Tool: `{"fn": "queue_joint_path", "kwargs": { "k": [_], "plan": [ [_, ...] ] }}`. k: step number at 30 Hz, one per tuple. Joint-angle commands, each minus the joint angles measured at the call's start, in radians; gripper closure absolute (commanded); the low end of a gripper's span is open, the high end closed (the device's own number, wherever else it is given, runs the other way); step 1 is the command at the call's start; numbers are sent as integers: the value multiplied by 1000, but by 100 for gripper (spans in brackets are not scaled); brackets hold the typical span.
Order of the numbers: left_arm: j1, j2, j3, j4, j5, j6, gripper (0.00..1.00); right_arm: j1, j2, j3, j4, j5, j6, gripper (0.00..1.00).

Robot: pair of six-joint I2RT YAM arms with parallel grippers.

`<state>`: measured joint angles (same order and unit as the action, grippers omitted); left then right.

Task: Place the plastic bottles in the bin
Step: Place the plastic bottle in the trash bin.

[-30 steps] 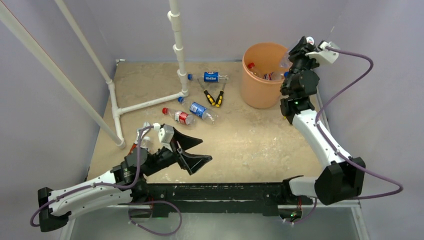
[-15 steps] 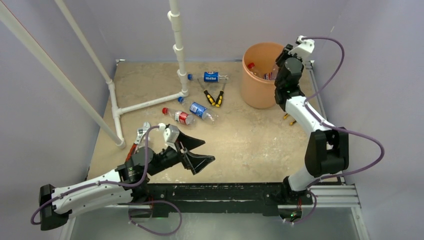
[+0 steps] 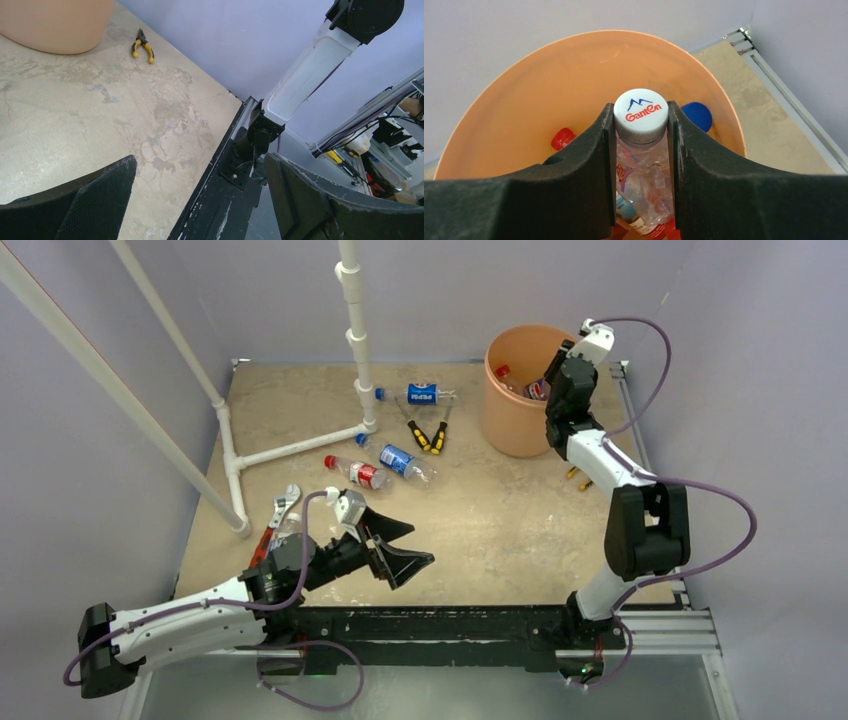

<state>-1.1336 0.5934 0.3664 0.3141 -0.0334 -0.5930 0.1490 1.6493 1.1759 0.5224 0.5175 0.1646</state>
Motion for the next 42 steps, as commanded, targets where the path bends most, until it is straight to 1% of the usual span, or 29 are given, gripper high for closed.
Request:
{"fn": "queue_joint_path", "kwargs": {
  "k": [1, 8, 11, 12, 13, 14, 15, 19, 23, 26, 32, 35, 38, 42],
  "plan": [
    [-2, -1, -4, 48, 4, -25, 1, -8, 15, 16, -65, -63, 15, 100],
    [-2, 9, -9, 52, 8, -27, 1, -10, 37, 50, -133, -111, 28, 99],
    [-2, 10, -11, 53, 12, -27, 1, -11, 29, 53, -143, -137, 37, 87],
    [-2, 10, -12, 54, 12, -27, 1, -11, 23, 51, -144, -145, 41, 86],
    [-2, 8, -13, 54, 12, -29, 1, -11, 17, 51, -142, -149, 48, 90],
    [-2, 5, -15, 55, 12, -30, 1, -12, 9, 50, -137, -151, 54, 97],
    [-2, 5, -16, 56, 12, -31, 1, -12, 1, 50, -130, -153, 63, 100],
    [-2, -3, -19, 56, 10, -34, 1, -12, -61, 38, -64, -196, 99, 100],
    [-2, -4, -20, 60, 9, -37, 1, -12, -124, 7, 65, -226, 138, 100],
    [-2, -6, -18, 60, 6, -36, 1, -13, -140, 7, 135, -224, 151, 100],
    [-2, -4, -20, 54, -4, -38, 1, -12, -55, 93, 134, -251, 142, 100],
    [-2, -4, -20, 52, -15, -34, 1, -13, -3, 102, 155, -269, 159, 100],
    [-2, -2, -16, 51, -27, -24, 1, -12, 64, 100, 208, -325, 184, 100],
    [-2, 0, -15, 51, -46, -12, 1, -12, 143, 116, 217, -391, 213, 100]
  ]
}}
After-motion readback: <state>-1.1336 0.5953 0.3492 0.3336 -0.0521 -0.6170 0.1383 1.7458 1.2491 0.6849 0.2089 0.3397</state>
